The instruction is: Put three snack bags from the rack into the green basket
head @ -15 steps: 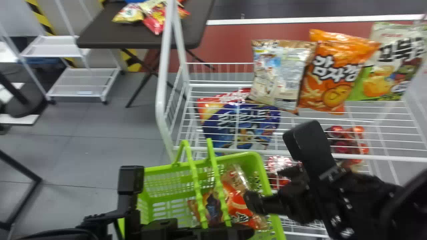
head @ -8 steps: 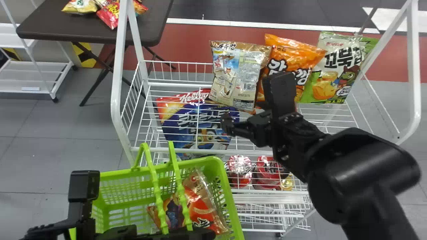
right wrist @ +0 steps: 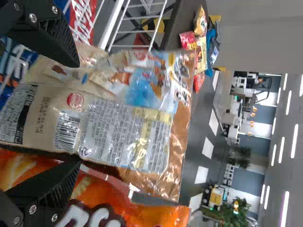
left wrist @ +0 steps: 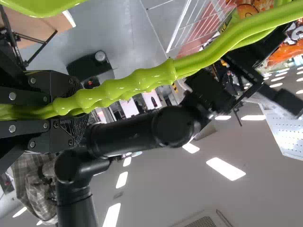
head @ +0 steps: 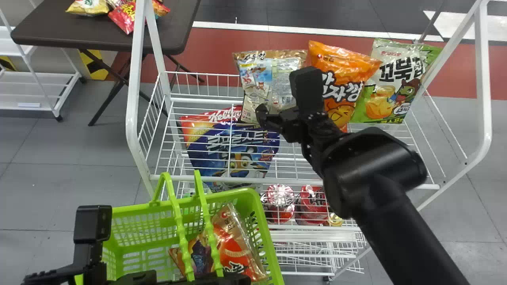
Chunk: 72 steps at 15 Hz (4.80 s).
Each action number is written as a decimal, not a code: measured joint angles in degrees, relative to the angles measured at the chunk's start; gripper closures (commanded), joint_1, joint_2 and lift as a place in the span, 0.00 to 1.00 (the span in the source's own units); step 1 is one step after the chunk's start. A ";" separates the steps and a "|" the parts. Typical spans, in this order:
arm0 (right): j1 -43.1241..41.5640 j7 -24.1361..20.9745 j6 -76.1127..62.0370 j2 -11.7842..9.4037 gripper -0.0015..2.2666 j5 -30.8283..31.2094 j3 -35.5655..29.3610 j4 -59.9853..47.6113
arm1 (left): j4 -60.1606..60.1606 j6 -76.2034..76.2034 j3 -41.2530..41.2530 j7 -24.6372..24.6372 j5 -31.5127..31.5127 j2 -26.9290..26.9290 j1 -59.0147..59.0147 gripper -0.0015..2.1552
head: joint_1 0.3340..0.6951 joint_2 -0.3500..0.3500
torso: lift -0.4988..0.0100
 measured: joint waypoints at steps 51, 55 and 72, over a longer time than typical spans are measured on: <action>26.35 11.93 59.82 -11.33 0.02 -21.21 -11.42 -60.40 | 1.40 3.30 3.54 2.01 6.59 0.00 -1.63 1.00 | 1.00 0.46 | 0.98; 25.90 14.12 57.63 -11.15 0.02 -28.44 -21.61 -57.60 | 1.16 3.30 3.82 1.92 6.90 0.00 -1.46 1.00 | 1.00 0.35 | 0.98; 14.17 3.16 1.53 -6.75 0.03 -9.03 -13.51 -15.95 | 0.99 3.12 4.54 1.03 7.36 0.00 -0.04 1.00 | 1.00 0.23 | 0.98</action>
